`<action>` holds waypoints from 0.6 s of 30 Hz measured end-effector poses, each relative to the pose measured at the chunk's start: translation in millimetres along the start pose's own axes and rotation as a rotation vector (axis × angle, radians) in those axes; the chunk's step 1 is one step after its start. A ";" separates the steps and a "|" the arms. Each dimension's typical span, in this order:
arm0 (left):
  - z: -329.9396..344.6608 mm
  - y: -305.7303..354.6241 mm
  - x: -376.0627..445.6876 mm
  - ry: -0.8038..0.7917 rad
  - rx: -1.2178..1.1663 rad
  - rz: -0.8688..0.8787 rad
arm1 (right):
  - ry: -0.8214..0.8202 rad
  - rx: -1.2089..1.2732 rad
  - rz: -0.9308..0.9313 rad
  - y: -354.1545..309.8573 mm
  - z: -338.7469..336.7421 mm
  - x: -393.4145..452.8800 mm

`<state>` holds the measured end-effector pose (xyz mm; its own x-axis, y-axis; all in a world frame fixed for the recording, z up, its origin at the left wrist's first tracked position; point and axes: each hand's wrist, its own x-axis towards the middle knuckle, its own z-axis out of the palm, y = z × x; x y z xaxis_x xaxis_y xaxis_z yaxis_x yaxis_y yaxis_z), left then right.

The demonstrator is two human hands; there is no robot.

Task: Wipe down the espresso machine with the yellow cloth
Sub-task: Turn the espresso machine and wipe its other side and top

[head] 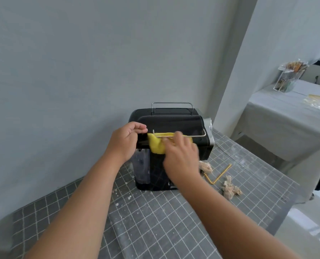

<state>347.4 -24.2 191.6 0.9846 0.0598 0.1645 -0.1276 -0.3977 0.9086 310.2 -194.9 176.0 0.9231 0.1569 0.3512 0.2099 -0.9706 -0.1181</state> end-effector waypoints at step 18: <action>175.7 29.7 -62.8 0.104 0.888 0.298 | -0.393 0.088 -0.770 79.8 -34.0 135.4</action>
<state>302.8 -200.7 140.9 0.9048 -0.0927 0.4155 -0.1924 -0.9597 0.2050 440.9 -257.3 245.7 0.5550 0.8317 0.0184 0.8311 -0.5533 -0.0563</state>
